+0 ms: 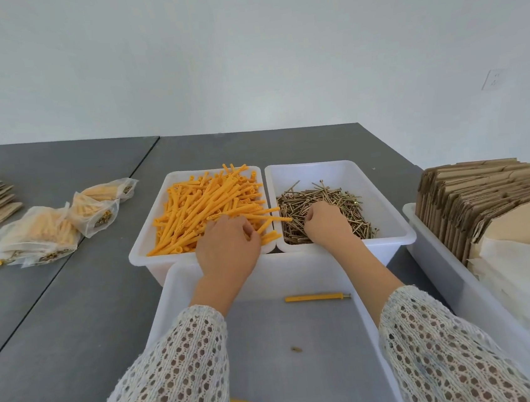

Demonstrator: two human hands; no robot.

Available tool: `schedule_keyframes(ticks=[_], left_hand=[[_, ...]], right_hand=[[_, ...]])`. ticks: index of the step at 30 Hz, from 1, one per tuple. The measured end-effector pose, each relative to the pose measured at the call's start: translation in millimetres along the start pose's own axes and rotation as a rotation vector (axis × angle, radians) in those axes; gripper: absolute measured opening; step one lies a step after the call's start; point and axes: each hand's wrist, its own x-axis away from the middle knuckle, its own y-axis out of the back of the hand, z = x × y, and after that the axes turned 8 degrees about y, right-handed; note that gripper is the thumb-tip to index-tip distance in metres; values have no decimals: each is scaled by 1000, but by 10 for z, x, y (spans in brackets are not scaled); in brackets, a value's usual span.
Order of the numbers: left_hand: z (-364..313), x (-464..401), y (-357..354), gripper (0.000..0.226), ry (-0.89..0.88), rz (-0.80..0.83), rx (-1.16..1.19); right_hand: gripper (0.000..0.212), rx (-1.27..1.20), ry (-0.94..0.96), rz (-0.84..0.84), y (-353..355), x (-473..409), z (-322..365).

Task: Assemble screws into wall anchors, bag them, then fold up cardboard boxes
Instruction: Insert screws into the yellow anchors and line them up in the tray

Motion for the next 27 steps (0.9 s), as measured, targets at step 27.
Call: schedule_keyframes(ticks=[27], left_hand=[[-8,38,-47,22,-263,-23,169]], right_hand=[[8,-541,33,-267,31,27,9]])
